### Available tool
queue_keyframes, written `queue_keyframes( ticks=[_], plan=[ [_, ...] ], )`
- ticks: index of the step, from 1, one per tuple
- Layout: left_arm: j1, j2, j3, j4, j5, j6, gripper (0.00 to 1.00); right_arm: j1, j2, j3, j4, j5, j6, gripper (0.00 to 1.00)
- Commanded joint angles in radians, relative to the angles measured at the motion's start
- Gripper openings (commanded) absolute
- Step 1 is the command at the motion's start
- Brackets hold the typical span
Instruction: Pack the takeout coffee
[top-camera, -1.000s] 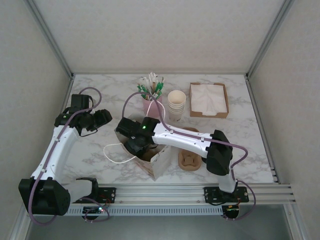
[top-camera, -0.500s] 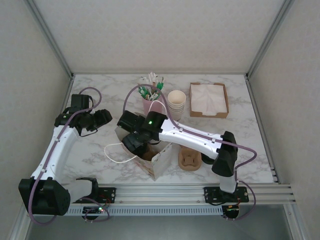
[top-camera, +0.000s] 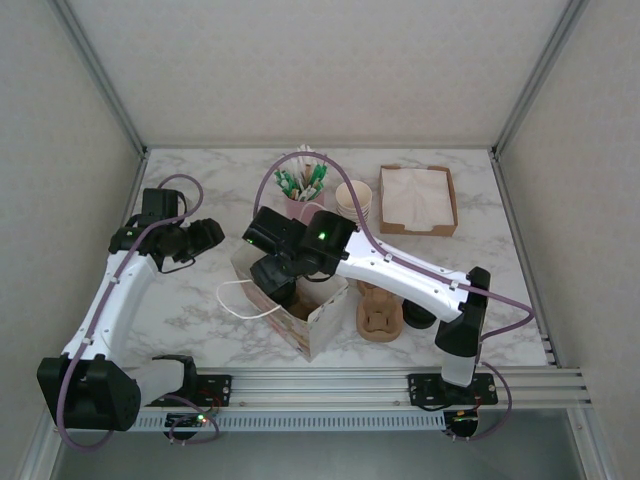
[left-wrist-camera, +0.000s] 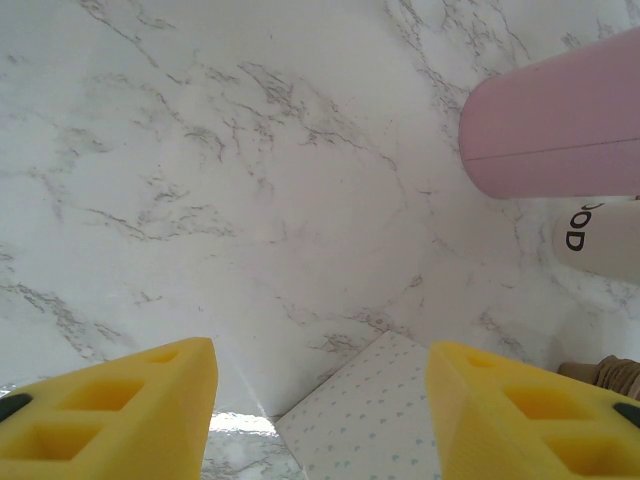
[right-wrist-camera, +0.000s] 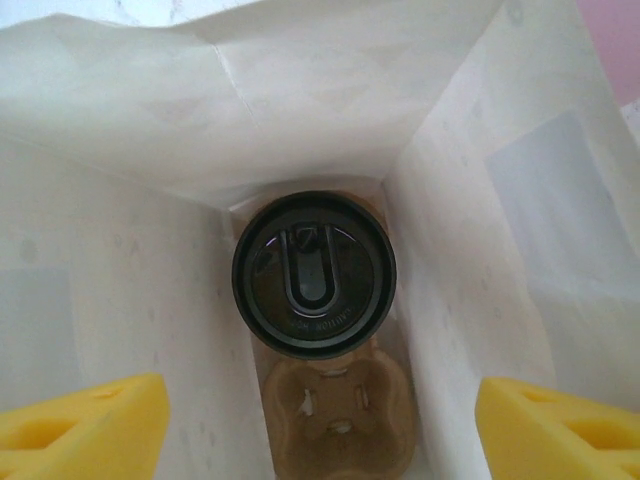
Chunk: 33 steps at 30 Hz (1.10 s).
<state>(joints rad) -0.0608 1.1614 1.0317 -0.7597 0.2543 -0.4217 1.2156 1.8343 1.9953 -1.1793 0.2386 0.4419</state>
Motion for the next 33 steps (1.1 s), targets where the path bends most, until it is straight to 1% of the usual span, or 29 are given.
queue_keyframes(
  ticks=[1,15,26,31,33],
  plan=[
    [0.010,-0.001,-0.010,0.004,0.018,0.012,0.57,0.005,-0.047,0.028,-0.037,0.004,0.007,0.77],
    [0.010,0.002,-0.011,0.006,0.024,0.011,0.57,0.015,-0.095,0.036,-0.078,0.007,0.002,0.59],
    [0.010,-0.002,-0.011,0.006,0.027,0.013,0.57,0.027,-0.168,0.039,-0.093,0.026,-0.019,0.51],
    [0.009,-0.009,-0.011,0.009,0.032,0.015,0.57,0.028,-0.220,0.027,-0.087,0.069,-0.030,0.50],
    [0.010,-0.012,-0.012,0.010,0.033,0.017,0.57,0.028,-0.245,0.019,-0.080,0.110,-0.036,0.50]
  ],
)
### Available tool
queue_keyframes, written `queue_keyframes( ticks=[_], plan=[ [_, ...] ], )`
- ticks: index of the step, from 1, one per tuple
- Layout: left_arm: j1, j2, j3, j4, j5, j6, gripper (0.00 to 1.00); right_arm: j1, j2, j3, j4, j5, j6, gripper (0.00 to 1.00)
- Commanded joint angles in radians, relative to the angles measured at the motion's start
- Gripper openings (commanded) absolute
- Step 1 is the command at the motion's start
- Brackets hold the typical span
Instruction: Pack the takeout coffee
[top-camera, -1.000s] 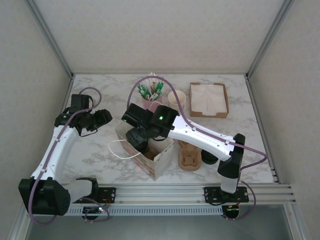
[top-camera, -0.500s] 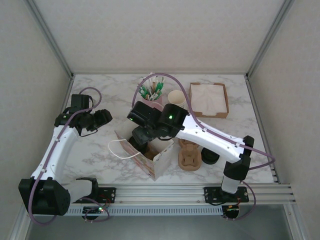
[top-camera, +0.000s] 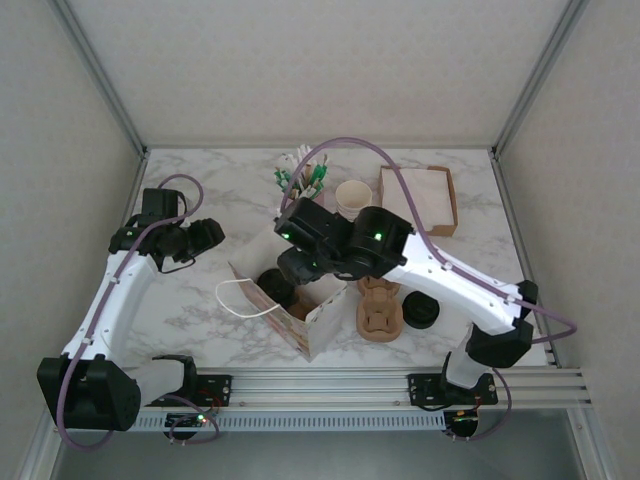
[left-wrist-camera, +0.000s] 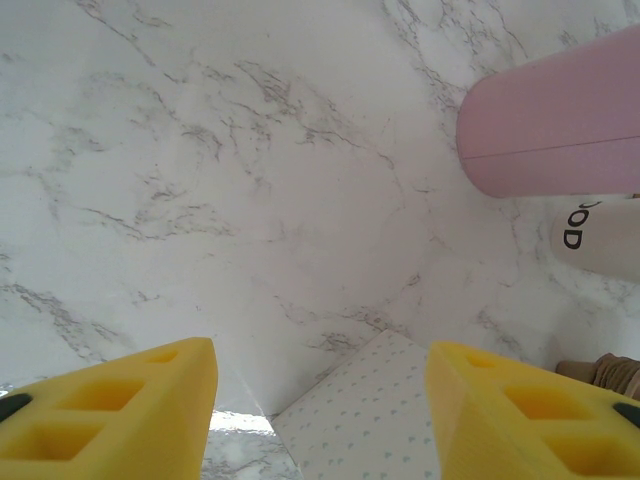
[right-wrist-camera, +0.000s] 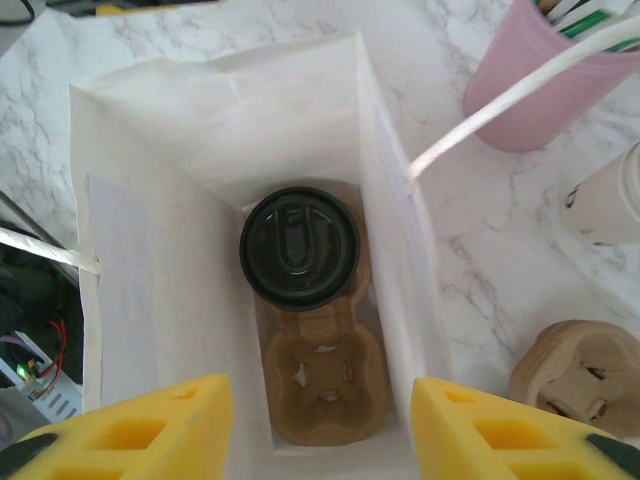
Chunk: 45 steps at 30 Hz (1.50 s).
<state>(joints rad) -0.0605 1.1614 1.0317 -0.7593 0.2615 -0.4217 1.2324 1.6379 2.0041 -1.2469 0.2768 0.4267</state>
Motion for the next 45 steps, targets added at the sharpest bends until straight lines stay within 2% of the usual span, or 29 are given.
queue_keyframes(
  ticks=[1,10,17,24,31,37,42,45],
  plan=[
    [0.009,-0.015,-0.012,0.010,0.024,0.017,0.57,0.011,-0.061,0.004,-0.006,0.091,-0.023,0.50],
    [0.009,-0.045,-0.017,0.023,0.019,0.018,0.57,-0.016,-0.186,-0.096,0.134,0.288,-0.060,0.47],
    [0.009,-0.062,-0.019,0.030,0.015,0.017,0.57,-0.172,-0.243,-0.177,0.284,0.255,-0.086,0.46],
    [0.011,-0.081,-0.023,0.038,0.003,0.017,0.57,-0.393,-0.214,-0.201,0.411,0.077,-0.093,0.46],
    [0.011,-0.086,-0.030,0.048,0.009,0.018,0.57,-0.517,-0.067,-0.126,0.453,-0.069,-0.091,0.45],
    [0.014,-0.088,-0.033,0.052,0.018,0.020,0.57,-0.566,0.063,-0.056,0.458,-0.182,-0.079,0.42],
    [0.015,-0.085,-0.035,0.057,0.029,0.020,0.57,-0.566,0.157,0.019,0.445,-0.292,-0.115,0.39],
    [0.015,-0.085,-0.036,0.059,0.038,0.020,0.57,-0.557,0.211,0.070,0.426,-0.378,-0.149,0.33]
  ],
)
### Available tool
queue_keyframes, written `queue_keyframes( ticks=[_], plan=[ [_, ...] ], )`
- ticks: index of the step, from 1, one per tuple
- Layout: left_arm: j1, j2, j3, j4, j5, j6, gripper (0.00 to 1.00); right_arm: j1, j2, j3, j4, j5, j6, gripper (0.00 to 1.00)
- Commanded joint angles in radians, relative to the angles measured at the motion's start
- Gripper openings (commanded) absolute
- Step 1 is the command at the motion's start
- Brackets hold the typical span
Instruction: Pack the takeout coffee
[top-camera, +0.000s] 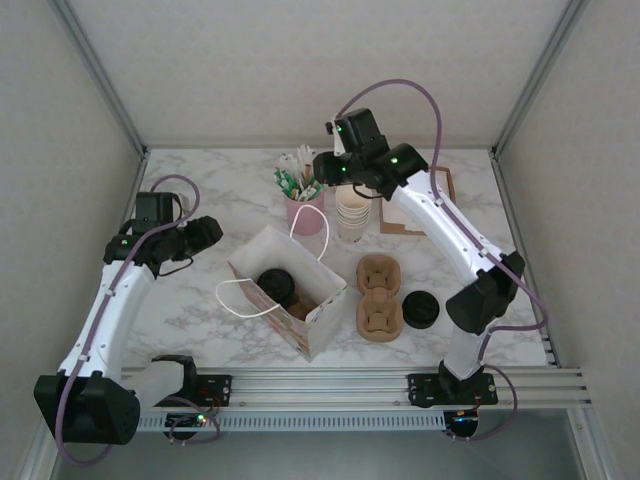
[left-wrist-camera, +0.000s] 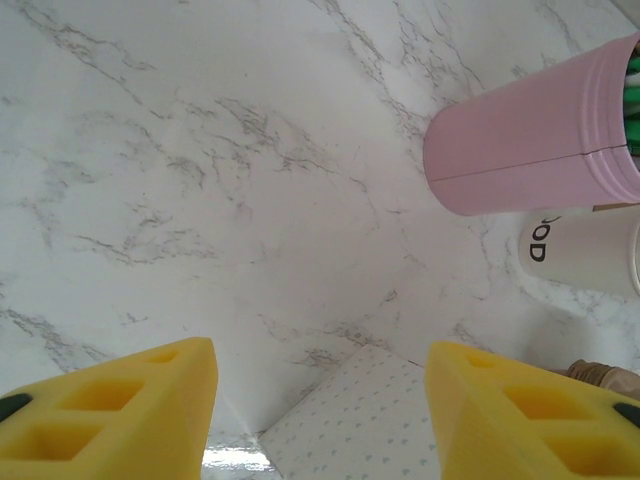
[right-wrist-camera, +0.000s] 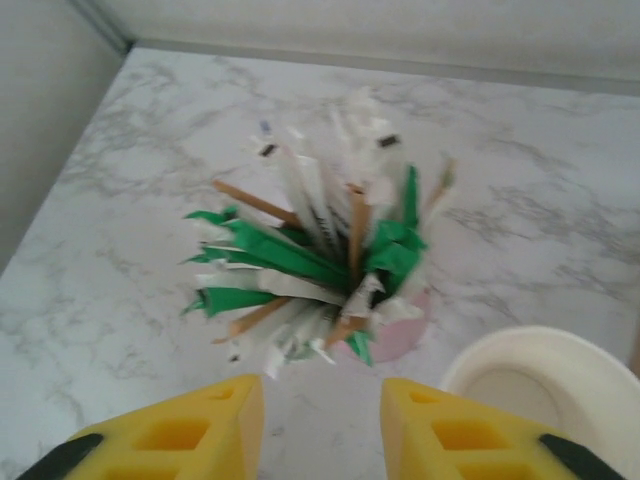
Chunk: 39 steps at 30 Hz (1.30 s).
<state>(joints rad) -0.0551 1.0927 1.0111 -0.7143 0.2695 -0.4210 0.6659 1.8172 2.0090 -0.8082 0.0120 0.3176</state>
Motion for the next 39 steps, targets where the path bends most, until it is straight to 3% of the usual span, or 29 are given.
queue_keyframes(
  ticks=[1,13,39],
  plan=[
    [0.009,-0.017,-0.016,0.015,0.034,0.019,0.57,0.016,0.055,0.089,-0.029,-0.122,-0.053,0.31],
    [0.012,-0.011,-0.018,0.020,0.059,0.016,0.57,0.067,0.263,0.333,-0.202,-0.117,-0.124,0.29],
    [0.012,-0.008,-0.022,0.023,0.071,0.013,0.58,0.075,0.382,0.441,-0.223,-0.114,-0.120,0.31]
  ],
)
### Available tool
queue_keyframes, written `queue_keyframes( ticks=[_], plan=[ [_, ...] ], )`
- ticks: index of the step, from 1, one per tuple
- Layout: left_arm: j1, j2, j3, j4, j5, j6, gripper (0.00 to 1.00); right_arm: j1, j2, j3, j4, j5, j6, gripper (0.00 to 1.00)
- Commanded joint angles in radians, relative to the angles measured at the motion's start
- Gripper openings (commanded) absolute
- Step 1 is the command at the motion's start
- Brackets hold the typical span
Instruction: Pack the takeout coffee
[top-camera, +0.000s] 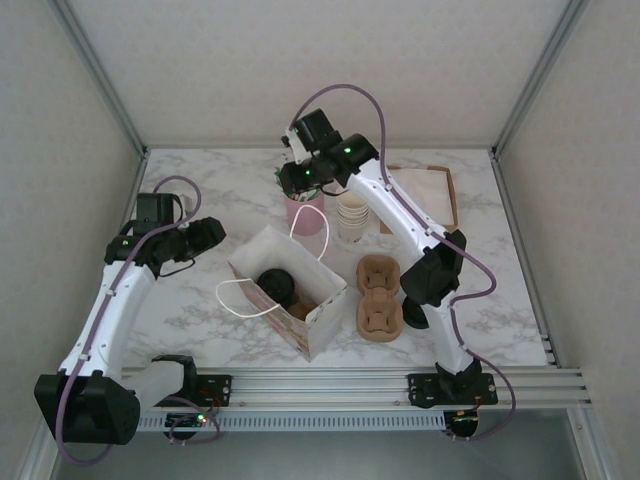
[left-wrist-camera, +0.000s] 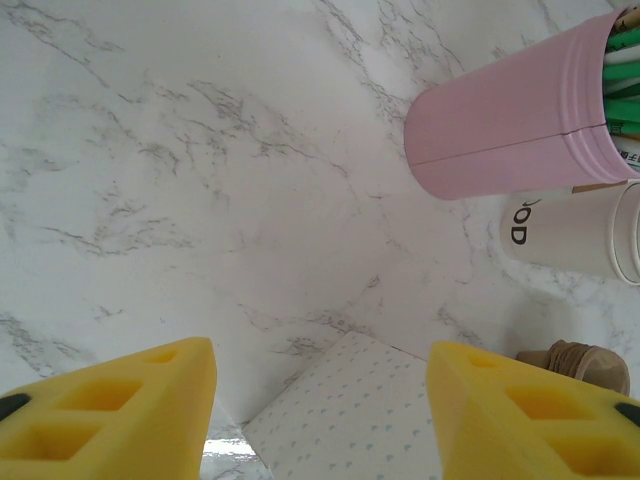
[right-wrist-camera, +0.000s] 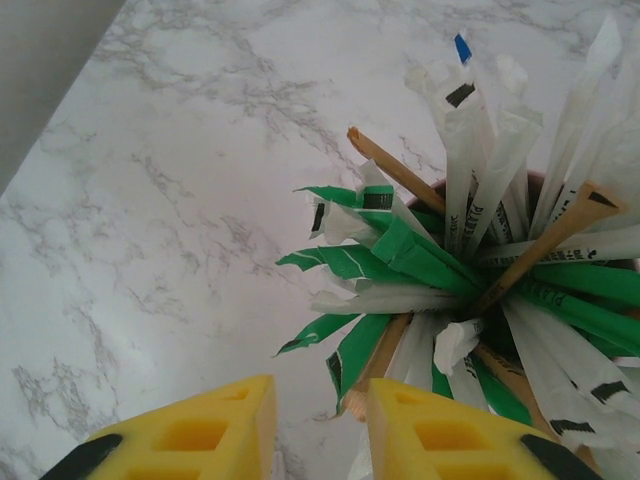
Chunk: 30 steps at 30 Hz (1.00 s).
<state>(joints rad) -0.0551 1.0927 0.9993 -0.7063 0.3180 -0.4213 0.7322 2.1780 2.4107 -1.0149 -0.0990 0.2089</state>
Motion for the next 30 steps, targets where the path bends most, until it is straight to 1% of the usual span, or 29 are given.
queue_keyframes(
  ticks=[1,11,13,17,20,23,26,30],
  plan=[
    [0.011,-0.007,-0.010,0.016,0.022,0.013,0.58,0.008,0.024,0.041,-0.016,0.001,-0.009,0.30],
    [0.011,-0.005,-0.010,0.015,0.023,0.013,0.58,0.009,0.031,0.053,-0.005,0.004,-0.009,0.28],
    [0.012,-0.006,-0.010,0.015,0.023,0.013,0.58,0.008,0.037,0.062,-0.009,0.007,-0.010,0.24],
    [0.012,-0.006,-0.011,0.017,0.028,0.013,0.58,0.009,0.050,0.079,-0.020,0.007,-0.013,0.21],
    [0.011,-0.004,-0.012,0.018,0.031,0.010,0.58,0.009,0.056,0.089,-0.025,0.010,-0.014,0.16],
    [0.011,-0.001,-0.013,0.018,0.035,0.012,0.58,0.009,0.055,0.094,-0.026,0.011,-0.015,0.13],
    [0.011,-0.001,-0.013,0.017,0.034,0.012,0.58,0.009,0.052,0.095,-0.029,0.012,-0.017,0.14],
    [0.011,-0.001,-0.013,0.018,0.034,0.012,0.58,0.008,0.055,0.096,-0.037,0.024,-0.022,0.26]
  ],
)
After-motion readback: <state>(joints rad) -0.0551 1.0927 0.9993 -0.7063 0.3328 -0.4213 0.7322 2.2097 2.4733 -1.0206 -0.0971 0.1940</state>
